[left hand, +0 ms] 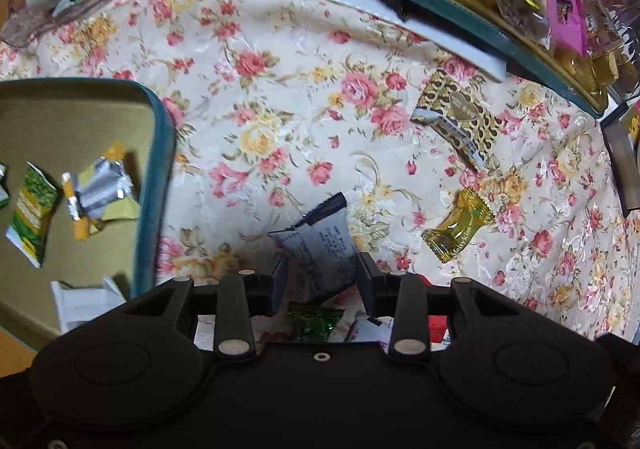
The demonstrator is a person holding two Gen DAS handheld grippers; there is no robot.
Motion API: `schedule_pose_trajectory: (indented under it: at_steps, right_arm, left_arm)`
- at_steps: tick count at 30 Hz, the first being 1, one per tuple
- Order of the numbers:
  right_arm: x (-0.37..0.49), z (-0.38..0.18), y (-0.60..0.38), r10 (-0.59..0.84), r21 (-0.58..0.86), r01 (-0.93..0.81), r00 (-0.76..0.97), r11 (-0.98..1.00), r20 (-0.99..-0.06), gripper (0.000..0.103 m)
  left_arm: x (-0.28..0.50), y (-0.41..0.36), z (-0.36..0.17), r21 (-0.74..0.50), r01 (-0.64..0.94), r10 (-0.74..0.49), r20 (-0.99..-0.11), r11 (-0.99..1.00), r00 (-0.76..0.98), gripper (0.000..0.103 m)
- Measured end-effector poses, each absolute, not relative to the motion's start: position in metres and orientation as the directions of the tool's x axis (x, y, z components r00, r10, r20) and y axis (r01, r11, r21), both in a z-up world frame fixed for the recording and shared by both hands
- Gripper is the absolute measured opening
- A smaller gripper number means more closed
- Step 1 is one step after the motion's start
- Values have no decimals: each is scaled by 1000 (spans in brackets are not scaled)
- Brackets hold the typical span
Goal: Organize snacks
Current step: 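Grasp the grey-and-white printed packet with the left tool, then grasp the gold-wrapped candy with the right tool and lift it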
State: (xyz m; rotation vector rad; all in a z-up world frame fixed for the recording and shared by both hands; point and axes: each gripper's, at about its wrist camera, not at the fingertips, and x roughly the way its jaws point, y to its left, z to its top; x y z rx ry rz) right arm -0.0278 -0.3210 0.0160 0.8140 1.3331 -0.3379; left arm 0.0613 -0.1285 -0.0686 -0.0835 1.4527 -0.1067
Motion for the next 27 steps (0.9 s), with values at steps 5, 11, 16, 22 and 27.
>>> schedule_pose_trajectory:
  at_steps: [5,11,16,22,27]
  right_arm:
    - [-29,19,-325,239,348,638,254,687,-937,5]
    - [-20,17,-313,193,302,608,240,734,-952,13]
    - [-8,-3,-303,179,266,612,200,745,-963,17]
    - [16,-36,-291,110,164,642,124,749,-986,18]
    - [32,-63,-278,121,165,676,112,719,-986,21]
  left_arm:
    - [64,-135,-74,-110,28,-113,-984,993,134,51]
    - [69,-139,-80,-92,29,-95,-987,995,133,51]
    - [68,-141,-85,-72,63,-79,-989,995,125,42]
    - [64,-109,-75,-72,0,-71,-990,997,122,41]
    - [57,-89,-54,-40,9,-41,-981,999,188,41]
